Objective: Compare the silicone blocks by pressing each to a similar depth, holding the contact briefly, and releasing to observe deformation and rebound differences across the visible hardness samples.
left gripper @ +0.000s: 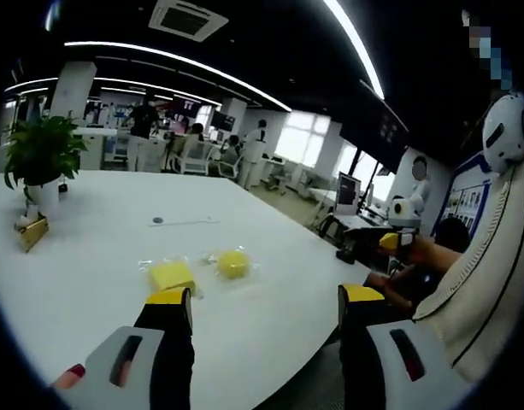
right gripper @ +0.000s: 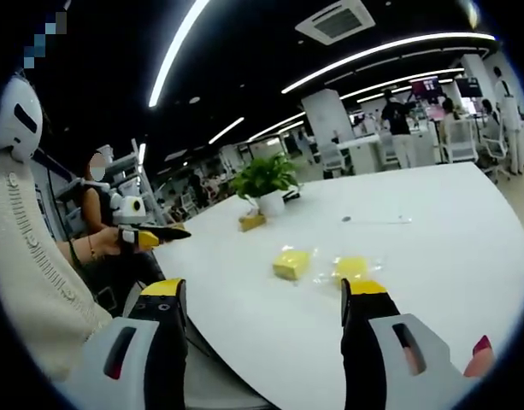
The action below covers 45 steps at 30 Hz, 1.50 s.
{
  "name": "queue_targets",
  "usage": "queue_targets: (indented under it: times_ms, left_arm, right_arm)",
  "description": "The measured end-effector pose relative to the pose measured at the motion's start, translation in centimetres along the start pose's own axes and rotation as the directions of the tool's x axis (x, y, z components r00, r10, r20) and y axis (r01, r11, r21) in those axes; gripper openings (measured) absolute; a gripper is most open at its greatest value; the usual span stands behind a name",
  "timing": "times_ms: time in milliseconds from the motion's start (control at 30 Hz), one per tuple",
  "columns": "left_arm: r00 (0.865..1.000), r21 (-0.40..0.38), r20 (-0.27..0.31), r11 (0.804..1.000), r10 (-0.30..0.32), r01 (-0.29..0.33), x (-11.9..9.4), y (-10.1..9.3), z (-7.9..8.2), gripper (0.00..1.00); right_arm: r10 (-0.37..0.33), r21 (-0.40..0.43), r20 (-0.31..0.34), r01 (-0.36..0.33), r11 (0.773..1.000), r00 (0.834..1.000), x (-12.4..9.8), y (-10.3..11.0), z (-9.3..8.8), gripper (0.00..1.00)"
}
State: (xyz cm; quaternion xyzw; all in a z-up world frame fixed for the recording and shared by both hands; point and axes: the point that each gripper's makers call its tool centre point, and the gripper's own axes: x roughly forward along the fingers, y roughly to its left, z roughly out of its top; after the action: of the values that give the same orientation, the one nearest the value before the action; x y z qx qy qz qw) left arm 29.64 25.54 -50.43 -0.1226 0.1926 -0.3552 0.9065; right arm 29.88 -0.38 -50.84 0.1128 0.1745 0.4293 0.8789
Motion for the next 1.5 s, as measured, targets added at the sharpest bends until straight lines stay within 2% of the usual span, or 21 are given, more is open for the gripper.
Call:
queue_targets:
  times_ms: [167,300,500,567,733,800,967,1100,1267,1333,1500]
  left_arm:
    - [0.999,-0.063,0.051,0.998,-0.003,0.006,0.6,0.2,1.0,0.73]
    - [0.999,-0.067,0.043,0.998,-0.004,0.007,1.4,0.2,1.0,0.72]
    - [0.997,-0.086,0.071,0.996,0.022,-0.016,2.7,0.5,1.5,0.69]
    - [0.998,-0.121,0.063,0.993,0.014,-0.007,3.3,0.4,1.3,0.67]
    - [0.995,-0.175,0.093,0.985,0.028,-0.011,4.8,0.8,1.4,0.69]
    - [0.996,-0.226,0.085,0.974,0.008,0.012,5.7,0.7,1.2,0.67]
    - [0.996,-0.248,0.092,0.968,0.002,0.021,7.5,0.9,1.3,0.64]
    - [0.998,-0.254,0.069,0.967,-0.003,0.021,9.0,1.2,1.1,0.61]
    - [0.997,-0.304,0.072,0.952,-0.013,0.035,10.8,1.5,1.3,0.56]
    - [0.998,-0.304,0.067,0.952,-0.015,0.035,11.3,1.6,1.3,0.53]
    - [0.997,-0.352,0.075,0.935,-0.014,0.039,13.0,2.2,1.5,0.52]
  right_arm:
    - [0.001,0.011,-0.006,-0.001,1.000,1.000,0.1,-0.3,-0.2,0.68]
    - [-0.002,0.017,-0.015,0.003,1.000,1.000,0.1,-0.7,-0.4,0.67]
    - [0.001,0.029,-0.025,0.000,1.000,1.000,0.4,-1.1,-0.7,0.66]
    - [-0.002,0.033,-0.018,0.003,0.999,1.000,0.6,-1.2,-0.7,0.66]
    - [-0.015,0.038,-0.013,0.015,0.999,1.000,0.8,-1.6,-0.7,0.66]
    - [-0.016,0.040,-0.013,0.017,0.999,1.000,0.8,-1.7,-0.7,0.66]
    - [-0.022,0.040,-0.028,0.023,0.999,0.999,0.9,-1.9,-1.0,0.66]
    - [-0.029,0.045,-0.025,0.030,0.999,0.999,1.0,-2.2,-0.9,0.66]
    - [-0.028,0.051,-0.031,0.030,0.998,0.999,1.1,-2.5,-0.9,0.66]
    - [-0.031,0.051,-0.033,0.032,0.998,0.999,1.1,-2.7,-0.9,0.66]
    - [-0.038,0.061,-0.032,0.040,0.997,0.999,1.2,-3.2,-1.0,0.66]
